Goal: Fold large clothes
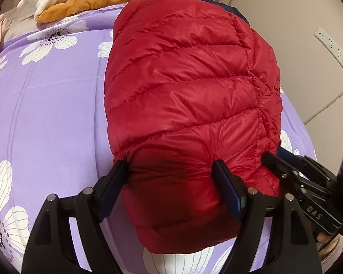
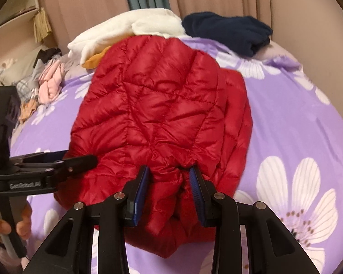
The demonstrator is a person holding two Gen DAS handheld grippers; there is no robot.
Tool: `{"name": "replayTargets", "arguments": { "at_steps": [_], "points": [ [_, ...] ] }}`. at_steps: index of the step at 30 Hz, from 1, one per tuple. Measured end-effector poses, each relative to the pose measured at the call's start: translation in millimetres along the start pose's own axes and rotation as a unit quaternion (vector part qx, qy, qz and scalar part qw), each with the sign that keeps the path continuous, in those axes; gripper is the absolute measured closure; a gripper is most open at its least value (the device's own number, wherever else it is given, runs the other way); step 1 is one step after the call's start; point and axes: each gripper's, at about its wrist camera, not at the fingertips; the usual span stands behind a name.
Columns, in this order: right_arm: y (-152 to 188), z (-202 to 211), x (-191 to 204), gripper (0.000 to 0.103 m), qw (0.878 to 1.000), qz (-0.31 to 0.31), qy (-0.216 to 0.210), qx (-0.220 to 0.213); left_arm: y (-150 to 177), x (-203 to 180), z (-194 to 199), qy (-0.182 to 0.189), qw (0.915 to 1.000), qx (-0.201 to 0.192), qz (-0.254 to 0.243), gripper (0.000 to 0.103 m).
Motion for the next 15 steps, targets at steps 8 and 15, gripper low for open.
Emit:
{"name": "replayTargets", "arguments": {
  "at_steps": [8, 15],
  "points": [
    [5.0, -1.8, 2.4, 0.067, 1.0, 0.006, -0.001, 0.001, -4.8, 4.0, 4.6, 0.006, 0.9998, 0.002, 0.016, 0.023],
    [5.3, -2.6, 2.3, 0.067, 1.0, 0.001, -0.006, 0.0, -11.0, -4.1, 24.8, 0.003, 0.9995, -0.03, 0.006, 0.029]
  ]
}}
Point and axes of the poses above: each gripper's, at about its wrist camera, not at the fingertips, and z roughly against the way its jaws point, x to its left, y to its underside, and after that the axes turned 7 degrees about z, right-handed
